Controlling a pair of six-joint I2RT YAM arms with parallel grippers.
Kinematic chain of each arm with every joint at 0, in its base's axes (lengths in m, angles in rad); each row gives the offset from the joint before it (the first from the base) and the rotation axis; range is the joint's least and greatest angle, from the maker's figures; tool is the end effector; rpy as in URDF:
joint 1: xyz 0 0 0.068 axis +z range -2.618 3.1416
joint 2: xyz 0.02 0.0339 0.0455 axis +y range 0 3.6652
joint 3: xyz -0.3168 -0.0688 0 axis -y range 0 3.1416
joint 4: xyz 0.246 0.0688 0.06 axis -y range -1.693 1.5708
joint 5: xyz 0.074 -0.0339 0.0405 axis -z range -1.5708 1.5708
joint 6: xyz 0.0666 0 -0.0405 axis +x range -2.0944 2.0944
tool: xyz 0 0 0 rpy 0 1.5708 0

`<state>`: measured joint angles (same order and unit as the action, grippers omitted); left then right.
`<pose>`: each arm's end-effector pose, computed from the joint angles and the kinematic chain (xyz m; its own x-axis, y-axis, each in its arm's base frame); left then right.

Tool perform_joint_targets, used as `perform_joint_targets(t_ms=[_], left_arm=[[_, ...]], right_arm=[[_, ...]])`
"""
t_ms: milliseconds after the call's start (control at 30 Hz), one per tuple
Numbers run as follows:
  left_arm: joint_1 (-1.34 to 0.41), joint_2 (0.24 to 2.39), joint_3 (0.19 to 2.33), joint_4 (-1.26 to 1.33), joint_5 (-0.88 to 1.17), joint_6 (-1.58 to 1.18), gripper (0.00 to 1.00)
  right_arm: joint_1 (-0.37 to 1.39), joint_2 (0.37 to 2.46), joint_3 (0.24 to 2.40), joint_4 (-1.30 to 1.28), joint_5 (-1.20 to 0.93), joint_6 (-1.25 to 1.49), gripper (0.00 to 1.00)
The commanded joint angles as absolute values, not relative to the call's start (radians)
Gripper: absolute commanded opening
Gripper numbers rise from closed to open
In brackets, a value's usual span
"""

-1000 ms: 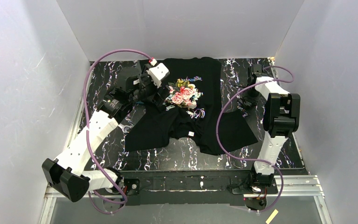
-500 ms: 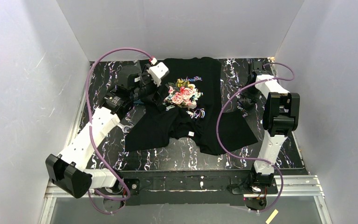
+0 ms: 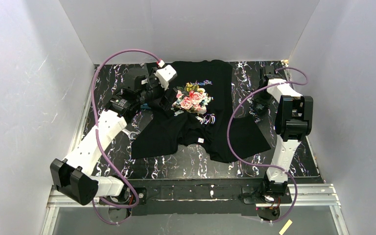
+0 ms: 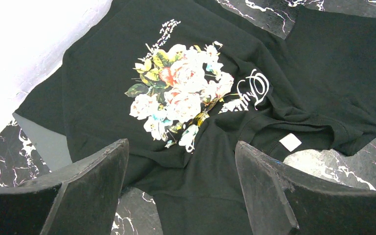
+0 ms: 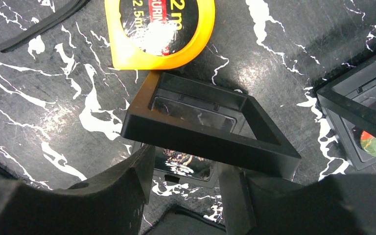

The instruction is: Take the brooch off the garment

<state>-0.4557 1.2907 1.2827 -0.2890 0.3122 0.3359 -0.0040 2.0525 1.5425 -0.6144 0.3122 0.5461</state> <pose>0.2696 -0.1549 0.4358 -0.0231 0.3607 -0.9324 0.7310 0.6423 0.2303 0.4700 -0.0223 0.2026 -0.7000 0.4971 -0.5128 0.5850 0.8109 -0.0125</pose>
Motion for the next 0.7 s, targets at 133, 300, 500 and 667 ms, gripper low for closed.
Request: perform_joint_targets(t_ms=[133, 300, 500, 667], left_arm=[[-0.442, 1.288, 1.310, -0.295, 0.345, 0.333, 0.79], [-0.440, 1.293, 1.314, -0.299, 0.350, 0.330, 0.80], [-0.435, 1.296, 1.312, -0.316, 0.350, 0.323, 0.81], [-0.415, 1.295, 1.310, -0.352, 0.353, 0.299, 0.82]], right_arm=[[-0.002, 2.064, 1.587, -0.595, 0.330, 0.547, 0.63], [-0.002, 2.048, 1.598, -0.594, 0.303, 0.536, 0.71], [-0.002, 1.999, 1.600, -0.601, 0.232, 0.517, 0.88], [-0.002, 1.936, 1.578, -0.615, 0.182, 0.497, 0.98]])
